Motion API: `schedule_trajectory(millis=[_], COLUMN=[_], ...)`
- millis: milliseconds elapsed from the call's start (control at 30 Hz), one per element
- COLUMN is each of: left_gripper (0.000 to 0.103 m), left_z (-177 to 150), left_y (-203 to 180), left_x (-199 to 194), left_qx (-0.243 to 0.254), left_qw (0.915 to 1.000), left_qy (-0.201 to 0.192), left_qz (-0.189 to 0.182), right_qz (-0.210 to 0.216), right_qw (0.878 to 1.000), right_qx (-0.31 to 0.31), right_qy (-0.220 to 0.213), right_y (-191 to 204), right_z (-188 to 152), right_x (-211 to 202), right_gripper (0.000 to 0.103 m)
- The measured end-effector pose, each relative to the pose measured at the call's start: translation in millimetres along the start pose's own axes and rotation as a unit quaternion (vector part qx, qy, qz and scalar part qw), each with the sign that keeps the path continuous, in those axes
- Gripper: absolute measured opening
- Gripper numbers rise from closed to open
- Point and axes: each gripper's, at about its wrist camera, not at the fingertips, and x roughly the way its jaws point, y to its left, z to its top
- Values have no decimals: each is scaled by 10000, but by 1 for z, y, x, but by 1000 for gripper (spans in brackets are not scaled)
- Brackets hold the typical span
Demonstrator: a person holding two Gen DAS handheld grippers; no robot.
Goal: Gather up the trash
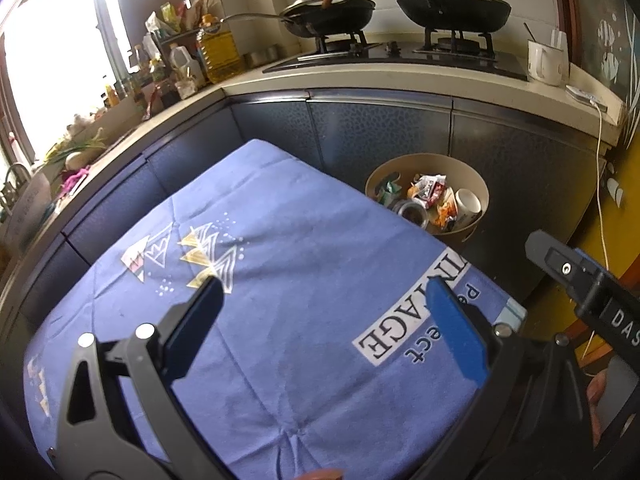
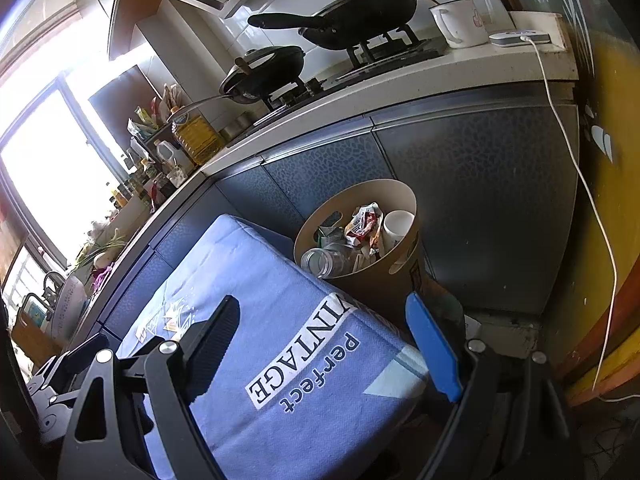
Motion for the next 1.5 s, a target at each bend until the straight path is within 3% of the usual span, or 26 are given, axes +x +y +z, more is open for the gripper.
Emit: schedule_trajectory(millis=[1500], left_gripper=[97], left_z=[-1], left_y=[0], left_x=[3], left_qx=[-150], left_qw=[9998], left_qy=[105], left_qz=[129], right_qz=[119], right_qw=[9999], right_qx=[62], right_qy=[28], right_y=[2], right_z=[-2], right_x=[1], right_gripper=[83])
